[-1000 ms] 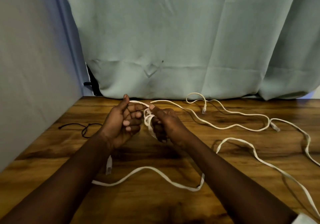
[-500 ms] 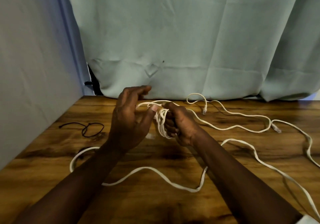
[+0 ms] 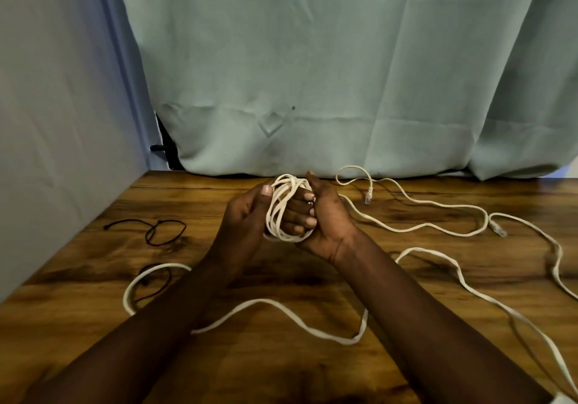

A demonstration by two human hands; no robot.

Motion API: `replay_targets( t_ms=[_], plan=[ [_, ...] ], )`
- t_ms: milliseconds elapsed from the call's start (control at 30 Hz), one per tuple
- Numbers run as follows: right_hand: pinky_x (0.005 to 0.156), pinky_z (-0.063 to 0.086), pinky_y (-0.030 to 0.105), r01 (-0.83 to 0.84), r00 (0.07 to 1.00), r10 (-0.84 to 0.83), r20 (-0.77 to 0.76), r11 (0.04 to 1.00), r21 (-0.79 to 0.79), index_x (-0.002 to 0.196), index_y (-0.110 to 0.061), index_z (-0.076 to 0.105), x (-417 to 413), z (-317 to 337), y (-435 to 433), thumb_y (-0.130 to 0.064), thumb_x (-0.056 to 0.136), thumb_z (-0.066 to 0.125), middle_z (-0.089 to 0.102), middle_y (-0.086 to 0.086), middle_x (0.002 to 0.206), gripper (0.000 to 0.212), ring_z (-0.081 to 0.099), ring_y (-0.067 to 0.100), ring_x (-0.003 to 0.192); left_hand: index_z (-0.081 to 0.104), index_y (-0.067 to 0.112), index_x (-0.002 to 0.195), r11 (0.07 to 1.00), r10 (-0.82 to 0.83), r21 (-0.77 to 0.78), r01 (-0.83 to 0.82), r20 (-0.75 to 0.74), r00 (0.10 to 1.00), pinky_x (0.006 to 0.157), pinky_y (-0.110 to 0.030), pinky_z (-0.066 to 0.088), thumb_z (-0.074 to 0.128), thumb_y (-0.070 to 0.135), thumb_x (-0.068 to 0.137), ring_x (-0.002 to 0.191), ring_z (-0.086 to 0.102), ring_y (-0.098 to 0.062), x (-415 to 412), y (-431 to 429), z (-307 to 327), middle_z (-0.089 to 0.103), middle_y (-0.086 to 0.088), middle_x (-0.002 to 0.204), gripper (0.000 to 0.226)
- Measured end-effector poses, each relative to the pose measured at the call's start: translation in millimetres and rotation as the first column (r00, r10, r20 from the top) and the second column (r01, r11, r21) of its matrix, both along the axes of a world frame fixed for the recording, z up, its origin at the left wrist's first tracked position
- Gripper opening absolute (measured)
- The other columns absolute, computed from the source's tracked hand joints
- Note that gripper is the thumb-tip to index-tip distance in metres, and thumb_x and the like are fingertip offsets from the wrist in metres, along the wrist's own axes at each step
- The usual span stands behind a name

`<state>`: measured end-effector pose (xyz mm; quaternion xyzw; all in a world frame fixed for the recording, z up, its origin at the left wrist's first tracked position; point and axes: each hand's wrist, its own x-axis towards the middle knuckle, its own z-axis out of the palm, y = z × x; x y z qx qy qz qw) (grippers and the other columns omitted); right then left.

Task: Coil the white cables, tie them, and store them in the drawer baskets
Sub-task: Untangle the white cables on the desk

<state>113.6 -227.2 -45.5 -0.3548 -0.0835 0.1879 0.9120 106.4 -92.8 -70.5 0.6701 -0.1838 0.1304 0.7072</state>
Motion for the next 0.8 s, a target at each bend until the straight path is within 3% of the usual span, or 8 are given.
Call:
replay_targets(
  t_ms=[100,200,300,400,467,533,667,800],
  plan=[
    [0.036,0.03,0.017,-0.026,0.999,0.026,0.029,1.0,0.01,0.048,-0.019,0.044,-2.2,2.2,4.8,-0.05,0.107,0.029,0.03,-0.003,0.036,0.068,0.032,0.009,0.027,0.064,0.004,0.129,0.928,-0.259,-0.325,0.182,-0.21,0.943,0.076,-0.036,0.063,0.045,0.016,0.103,0.087,0.075,-0.023,0.9,4.4,5.0,0.076,-0.014,0.106,0.034],
    [0.035,0.031,0.017,0.135,0.989,-0.12,0.088,0.972,-0.192,0.052,-0.02,0.043,-3.0,1.1,6.6,-0.052,0.108,0.032,0.03,-0.002,0.039,0.065,0.031,0.01,0.027,0.061,0.001,0.132,0.894,-0.35,-0.379,0.24,-0.255,0.901,0.075,-0.037,0.062,0.041,0.009,0.103,0.086,0.073,-0.025,-1.8,7.3,10.6,0.072,-0.019,0.113,0.036],
    [0.038,0.031,0.019,0.413,0.911,-0.346,0.225,0.775,-0.479,0.049,-0.02,0.05,-4.0,-4.4,10.6,-0.051,0.107,0.04,0.039,-0.001,0.04,0.067,0.034,0.011,0.029,0.058,-0.002,0.133,0.945,-0.252,-0.277,0.173,-0.284,0.925,0.069,-0.036,0.06,0.038,0.007,0.105,0.077,0.072,-0.026,-2.4,4.7,13.9,0.069,-0.024,0.112,0.035],
    [0.04,0.035,0.018,0.54,0.838,-0.456,0.298,0.625,-0.563,0.061,-0.017,0.057,-7.7,-6.0,13.8,-0.049,0.107,0.044,0.051,0.002,0.048,0.057,0.043,0.012,0.035,0.058,-0.001,0.133,0.97,-0.204,-0.183,0.162,-0.242,0.948,0.087,-0.044,0.059,0.051,0.029,0.103,0.099,0.072,-0.034,-8.7,-3.1,12.3,0.071,-0.022,0.118,0.042],
    [0.054,0.053,0.028,0.553,0.826,-0.499,0.262,0.633,-0.542,0.07,-0.013,0.06,-12.6,-6.1,15.7,-0.048,0.106,0.047,0.065,0.004,0.059,0.052,0.06,0.017,0.051,0.062,0.008,0.129,0.987,-0.161,-0.022,0.159,-0.15,0.976,0.095,-0.039,0.058,0.065,0.027,0.098,0.112,0.071,-0.027,-14.9,-5.3,9.9,0.074,-0.012,0.12,0.036],
    [0.074,0.06,0.042,0.555,0.824,-0.523,0.22,0.663,-0.503,0.078,-0.014,0.064,-15.6,-7.4,16.4,-0.048,0.105,0.05,0.074,0.002,0.067,0.046,0.071,0.023,0.067,0.063,0.017,0.124,0.988,-0.121,0.083,0.128,-0.089,0.989,0.093,-0.028,0.057,0.07,0.012,0.095,0.109,0.072,-0.014,-17.2,-4.9,9.1,0.076,-0.003,0.116,0.031],
    [0.045,0.048,0.023,0.579,0.813,-0.484,0.322,0.615,-0.535,0.068,-0.009,0.064,-11.8,-10.8,15.4,-0.048,0.107,0.045,0.065,0.007,0.055,0.058,0.058,0.017,0.042,0.061,0.015,0.122,0.987,-0.158,0.007,0.159,-0.085,0.984,0.077,-0.019,0.057,0.06,0.001,0.099,0.09,0.073,-0.005,-18.6,-2.5,11.4,0.076,0.004,0.101,0.027],
    [0.042,0.044,0.023,0.549,0.835,-0.418,0.357,0.616,-0.565,0.067,-0.005,0.064,-10.5,-11.6,11.9,-0.051,0.107,0.043,0.061,0.014,0.051,0.064,0.054,0.021,0.036,0.059,0.013,0.127,0.948,-0.293,-0.191,0.255,-0.207,0.933,0.057,-0.023,0.054,0.063,0.011,0.095,0.063,0.064,-0.007,-20.4,-0.6,11.2,0.068,0.002,0.076,0.032]
  ],
)
